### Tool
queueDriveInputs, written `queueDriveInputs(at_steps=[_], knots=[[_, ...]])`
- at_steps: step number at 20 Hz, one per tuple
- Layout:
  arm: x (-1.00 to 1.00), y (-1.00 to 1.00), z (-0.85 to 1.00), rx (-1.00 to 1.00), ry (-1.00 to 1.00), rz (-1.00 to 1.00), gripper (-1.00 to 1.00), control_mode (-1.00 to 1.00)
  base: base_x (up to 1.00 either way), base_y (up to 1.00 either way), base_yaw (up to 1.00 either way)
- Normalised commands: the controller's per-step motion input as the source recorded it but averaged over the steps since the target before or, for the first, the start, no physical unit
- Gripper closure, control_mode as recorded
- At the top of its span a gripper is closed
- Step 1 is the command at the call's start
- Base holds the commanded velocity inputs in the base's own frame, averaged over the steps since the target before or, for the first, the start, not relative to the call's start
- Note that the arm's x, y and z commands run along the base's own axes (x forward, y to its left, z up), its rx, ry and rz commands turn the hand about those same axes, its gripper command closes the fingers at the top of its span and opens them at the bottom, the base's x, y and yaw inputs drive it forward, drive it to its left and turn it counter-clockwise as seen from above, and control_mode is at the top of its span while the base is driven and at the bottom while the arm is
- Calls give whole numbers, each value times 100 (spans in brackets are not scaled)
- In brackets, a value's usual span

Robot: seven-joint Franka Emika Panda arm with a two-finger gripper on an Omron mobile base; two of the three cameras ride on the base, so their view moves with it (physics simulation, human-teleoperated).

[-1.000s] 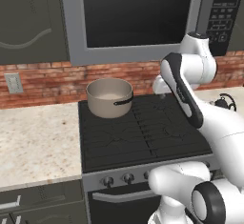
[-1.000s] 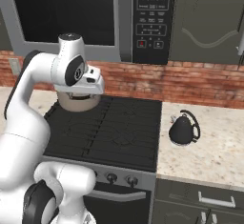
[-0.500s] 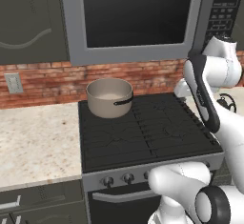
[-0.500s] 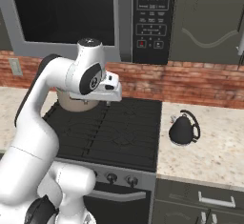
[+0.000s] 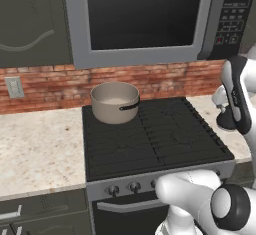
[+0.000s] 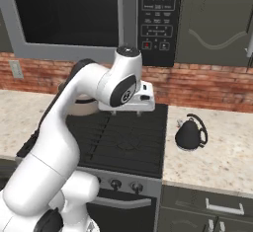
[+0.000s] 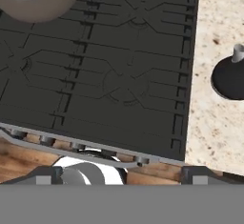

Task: Pick the kettle from the counter and place it on a stove burner. Then turn the burner on.

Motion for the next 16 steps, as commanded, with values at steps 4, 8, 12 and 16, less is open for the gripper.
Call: queueDriveInputs(at_steps=[4, 8, 12, 16], knots=[[0, -73, 0, -2, 0, 3, -100, -100, 0, 0, 0], [0, -64, 0, -9, 3, 3, -100, -100, 0, 0, 0], [0, -54, -5, -10, 1, 0, -100, -100, 0, 0, 0], [0, -46, -30, -6, -10, -2, -100, -100, 0, 0, 0]])
